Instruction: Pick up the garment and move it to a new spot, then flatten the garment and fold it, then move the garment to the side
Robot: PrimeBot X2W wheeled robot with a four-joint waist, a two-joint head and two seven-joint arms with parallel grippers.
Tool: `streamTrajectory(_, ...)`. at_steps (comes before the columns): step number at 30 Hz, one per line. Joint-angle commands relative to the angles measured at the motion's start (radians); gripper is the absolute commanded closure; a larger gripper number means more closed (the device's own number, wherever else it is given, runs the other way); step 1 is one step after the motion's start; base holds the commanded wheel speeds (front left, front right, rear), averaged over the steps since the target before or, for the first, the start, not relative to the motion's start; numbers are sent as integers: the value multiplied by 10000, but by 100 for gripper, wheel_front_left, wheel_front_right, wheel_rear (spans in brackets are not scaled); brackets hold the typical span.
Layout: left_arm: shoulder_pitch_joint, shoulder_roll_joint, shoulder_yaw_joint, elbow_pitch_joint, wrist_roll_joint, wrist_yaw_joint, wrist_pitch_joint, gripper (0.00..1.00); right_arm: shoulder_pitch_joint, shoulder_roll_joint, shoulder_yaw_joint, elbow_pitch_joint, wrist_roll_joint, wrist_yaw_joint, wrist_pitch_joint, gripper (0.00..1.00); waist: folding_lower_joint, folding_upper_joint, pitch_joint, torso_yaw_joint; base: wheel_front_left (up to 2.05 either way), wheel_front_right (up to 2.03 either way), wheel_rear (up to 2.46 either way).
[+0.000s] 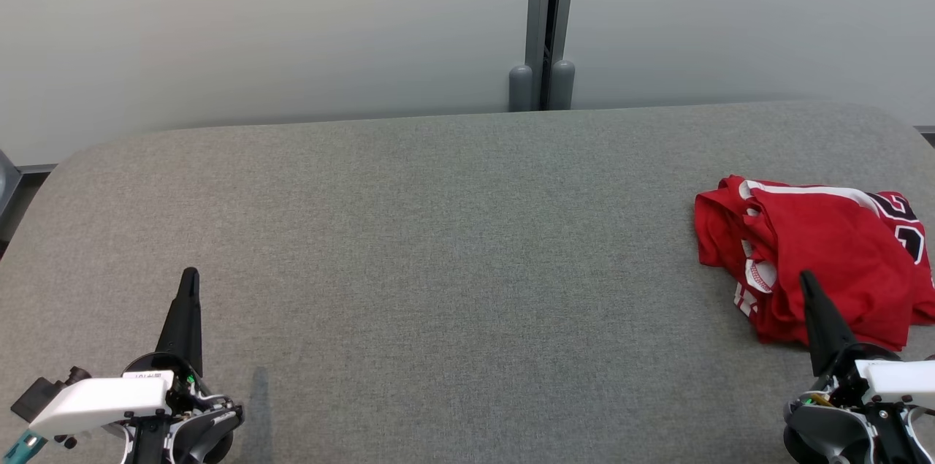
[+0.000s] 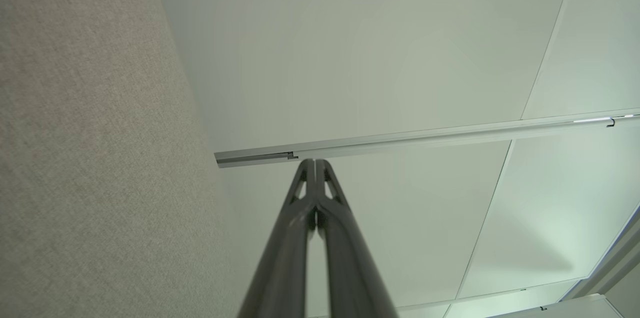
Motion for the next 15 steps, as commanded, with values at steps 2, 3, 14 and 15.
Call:
streamTrajectory(2,-132,23,42,10,5,-48,15,100,-87,-34,-18,26,16,0,12,100,0,0,-1,0,0,0,0)
streamTrajectory(3,-132,23,43,10,6,-48,16,100,-87,-34,-18,26,16,2,13,100,0,0,-1,0,0,0,0)
streamTrajectory(14,-133,14,54,10,22,-48,22,100,-87,-35,-18,26,14,2,13,100,0,0,-1,0,0,0,0)
streamTrajectory(15,-134,13,56,10,24,-48,23,100,-87,-34,-18,26,14,0,15,100,0,0,0,0,0,0,0)
